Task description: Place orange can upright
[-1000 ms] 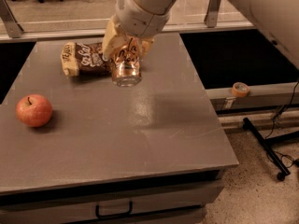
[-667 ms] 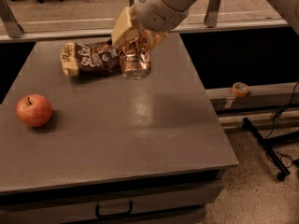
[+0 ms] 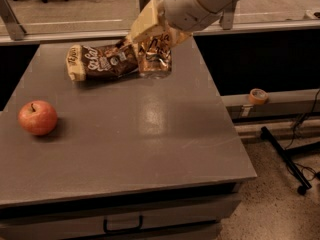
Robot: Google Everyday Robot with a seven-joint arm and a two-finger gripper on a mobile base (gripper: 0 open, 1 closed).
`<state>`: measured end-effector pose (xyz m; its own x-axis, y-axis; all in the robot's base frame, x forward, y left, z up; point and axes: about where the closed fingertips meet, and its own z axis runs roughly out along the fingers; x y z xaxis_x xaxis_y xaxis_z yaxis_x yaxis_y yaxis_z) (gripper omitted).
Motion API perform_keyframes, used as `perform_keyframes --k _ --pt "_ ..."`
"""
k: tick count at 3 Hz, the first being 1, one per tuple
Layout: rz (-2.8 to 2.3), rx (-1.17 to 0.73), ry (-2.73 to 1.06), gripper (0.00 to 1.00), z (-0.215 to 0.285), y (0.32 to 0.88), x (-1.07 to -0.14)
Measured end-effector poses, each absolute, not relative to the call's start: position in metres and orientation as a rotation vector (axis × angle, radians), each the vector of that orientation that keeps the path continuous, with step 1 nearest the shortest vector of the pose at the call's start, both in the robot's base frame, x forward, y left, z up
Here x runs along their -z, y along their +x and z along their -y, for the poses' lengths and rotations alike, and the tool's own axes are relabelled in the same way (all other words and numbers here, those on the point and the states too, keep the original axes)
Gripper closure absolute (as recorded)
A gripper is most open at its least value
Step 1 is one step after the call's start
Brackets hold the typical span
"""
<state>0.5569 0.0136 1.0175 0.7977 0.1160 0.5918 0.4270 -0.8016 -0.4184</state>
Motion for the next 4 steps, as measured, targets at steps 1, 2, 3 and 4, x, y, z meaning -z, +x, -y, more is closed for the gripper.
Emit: perform_keyframes --k 1,2,3,4 --pt "0.435 0.756 -2.373 1.0 -0.018 0.553 -1.011" --pt "0.453 0.769 -2.188 1.0 -0.023 0.559 -1.002" --pt "0.539 0.775 -1.996 1.0 -0.032 0.564 -1.002" --pt "0.709 0.848 -1.915 1.0 -0.038 0.557 -0.996"
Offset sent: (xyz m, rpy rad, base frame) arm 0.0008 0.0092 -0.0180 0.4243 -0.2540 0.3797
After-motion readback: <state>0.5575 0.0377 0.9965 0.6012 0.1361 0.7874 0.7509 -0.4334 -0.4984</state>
